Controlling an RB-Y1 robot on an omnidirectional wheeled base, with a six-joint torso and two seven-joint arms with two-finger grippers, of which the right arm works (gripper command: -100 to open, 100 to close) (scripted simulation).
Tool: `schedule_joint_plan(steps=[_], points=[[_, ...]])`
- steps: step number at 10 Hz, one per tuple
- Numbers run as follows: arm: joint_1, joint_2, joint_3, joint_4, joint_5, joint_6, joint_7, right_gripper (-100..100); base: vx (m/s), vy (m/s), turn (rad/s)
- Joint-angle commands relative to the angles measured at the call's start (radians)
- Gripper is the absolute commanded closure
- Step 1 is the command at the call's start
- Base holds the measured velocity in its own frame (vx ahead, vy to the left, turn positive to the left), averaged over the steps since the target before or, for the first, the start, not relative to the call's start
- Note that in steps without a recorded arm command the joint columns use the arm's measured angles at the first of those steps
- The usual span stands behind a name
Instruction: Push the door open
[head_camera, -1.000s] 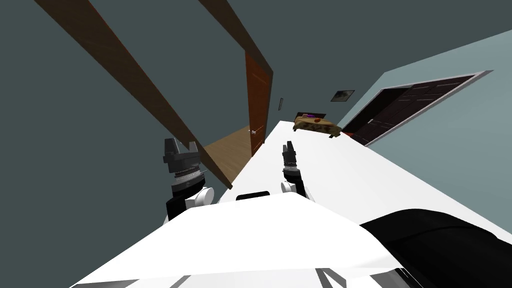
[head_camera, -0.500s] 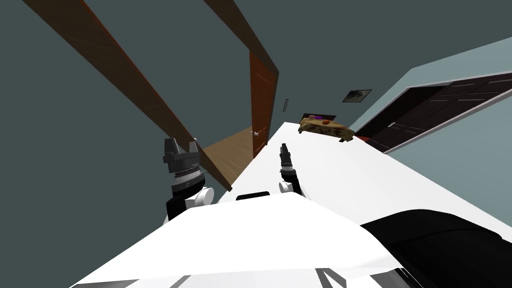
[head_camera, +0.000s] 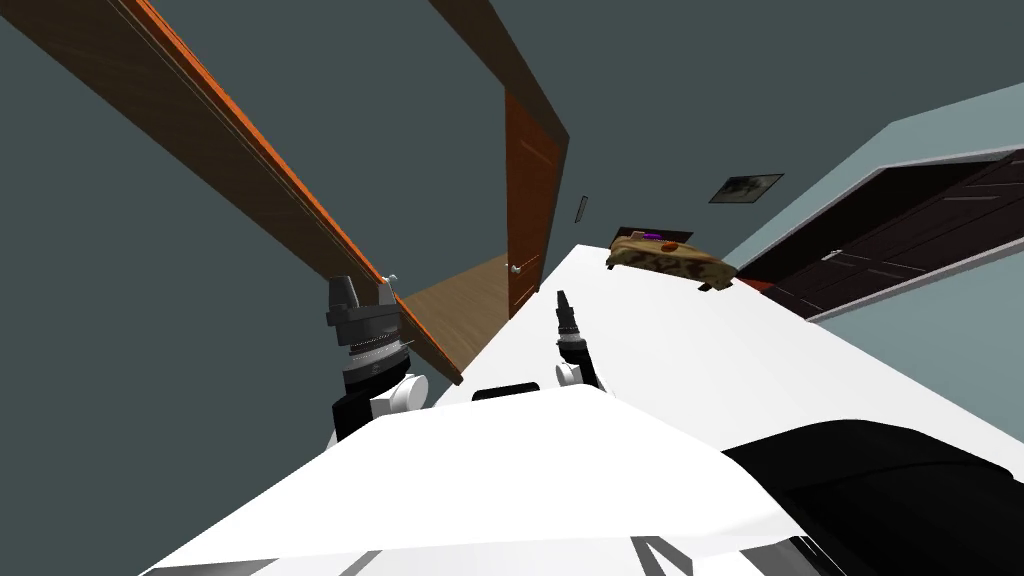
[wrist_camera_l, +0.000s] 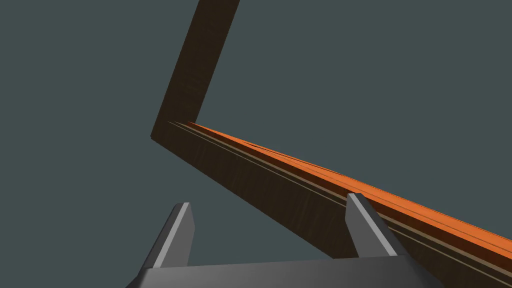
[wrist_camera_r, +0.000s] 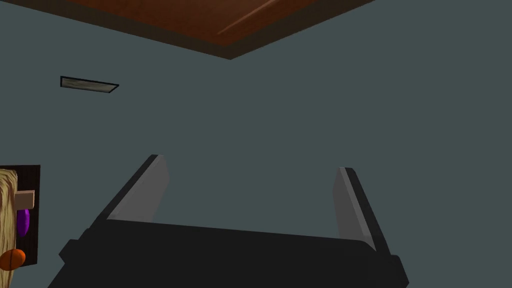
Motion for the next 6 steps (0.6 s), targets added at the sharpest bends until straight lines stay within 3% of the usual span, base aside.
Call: schedule_joint_plan(steps=[1,6], points=[[-0.015,-0.006,0.004,0.033,-0.006,-0.005,0.028,-100,0.08,-0.073,0.111],[-0.057,-0.024,0.018,0.132,-0.027,-0.02,0.116,-100,0.078,-0.075,0.117]])
